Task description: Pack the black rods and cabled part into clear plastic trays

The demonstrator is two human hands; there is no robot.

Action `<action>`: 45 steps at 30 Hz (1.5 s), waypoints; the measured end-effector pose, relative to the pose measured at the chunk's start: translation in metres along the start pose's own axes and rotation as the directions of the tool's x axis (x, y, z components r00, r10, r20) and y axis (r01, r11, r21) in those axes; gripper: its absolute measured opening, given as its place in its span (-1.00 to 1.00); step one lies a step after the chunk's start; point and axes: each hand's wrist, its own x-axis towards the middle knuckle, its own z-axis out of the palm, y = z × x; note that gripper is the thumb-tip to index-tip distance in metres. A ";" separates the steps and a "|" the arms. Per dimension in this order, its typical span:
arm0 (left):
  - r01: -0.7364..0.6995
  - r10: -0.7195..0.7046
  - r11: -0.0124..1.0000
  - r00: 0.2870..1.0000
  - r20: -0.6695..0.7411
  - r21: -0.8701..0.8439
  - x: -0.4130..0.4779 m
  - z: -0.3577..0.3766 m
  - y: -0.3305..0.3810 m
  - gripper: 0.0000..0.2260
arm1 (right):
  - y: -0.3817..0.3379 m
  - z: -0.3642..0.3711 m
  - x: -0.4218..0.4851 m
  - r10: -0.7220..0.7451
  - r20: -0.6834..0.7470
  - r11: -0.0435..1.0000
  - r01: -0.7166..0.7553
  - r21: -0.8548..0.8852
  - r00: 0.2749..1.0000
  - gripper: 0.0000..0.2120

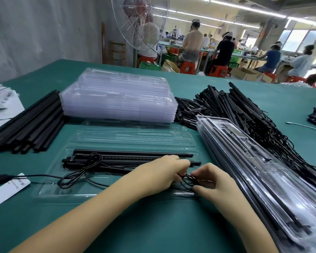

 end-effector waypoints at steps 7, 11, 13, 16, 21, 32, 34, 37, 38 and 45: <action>0.006 -0.007 1.000 0.999 -0.035 -0.029 -0.001 0.005 -0.002 -0.83 | -0.003 0.002 -0.002 -0.137 0.041 0.928 0.143 -0.345 0.990 -0.56; -0.035 0.046 0.996 0.991 -0.129 0.081 -0.003 0.012 -0.001 -0.92 | -0.001 0.004 -0.005 -0.133 -0.053 0.910 0.101 -0.403 0.990 -0.65; -0.028 0.046 0.994 0.984 -0.172 0.102 -0.004 0.015 -0.001 -0.87 | -0.003 0.003 -0.007 -0.148 -0.125 0.925 0.092 -0.369 0.981 -0.66; 0.003 0.004 0.999 0.983 -0.181 0.040 -0.008 0.017 -0.001 -0.83 | -0.011 0.003 -0.008 -0.217 -0.080 0.916 0.175 -0.362 0.973 -0.57; -0.042 0.037 0.998 0.992 -0.122 -0.036 -0.017 0.010 -0.002 -0.76 | -0.009 0.009 -0.008 -0.247 0.189 0.888 0.300 -0.347 0.950 -0.59; 0.007 -0.019 0.989 0.996 0.082 0.147 -0.047 0.021 0.016 -0.54 | -0.005 0.018 0.000 -0.267 0.147 0.831 0.304 -0.466 0.953 -0.84; 0.012 -0.021 0.988 0.998 0.062 0.152 -0.051 0.022 0.018 -0.54 | -0.006 0.016 -0.001 -0.269 0.161 0.825 0.314 -0.469 0.949 -0.83; 0.018 -0.029 0.986 0.997 0.067 0.165 -0.053 0.021 0.021 -0.51 | -0.009 0.015 -0.003 -0.251 0.194 0.812 0.315 -0.491 0.948 -0.75; 0.028 -0.042 0.983 0.997 0.071 0.179 -0.053 0.020 0.022 -0.50 | -0.010 0.015 -0.003 -0.232 0.213 0.810 0.310 -0.498 0.949 -0.66; -0.004 -0.030 0.952 0.994 0.107 0.307 -0.044 0.014 0.021 -0.65 | -0.013 0.022 0.002 -0.238 0.352 0.635 0.419 -0.649 0.905 -0.56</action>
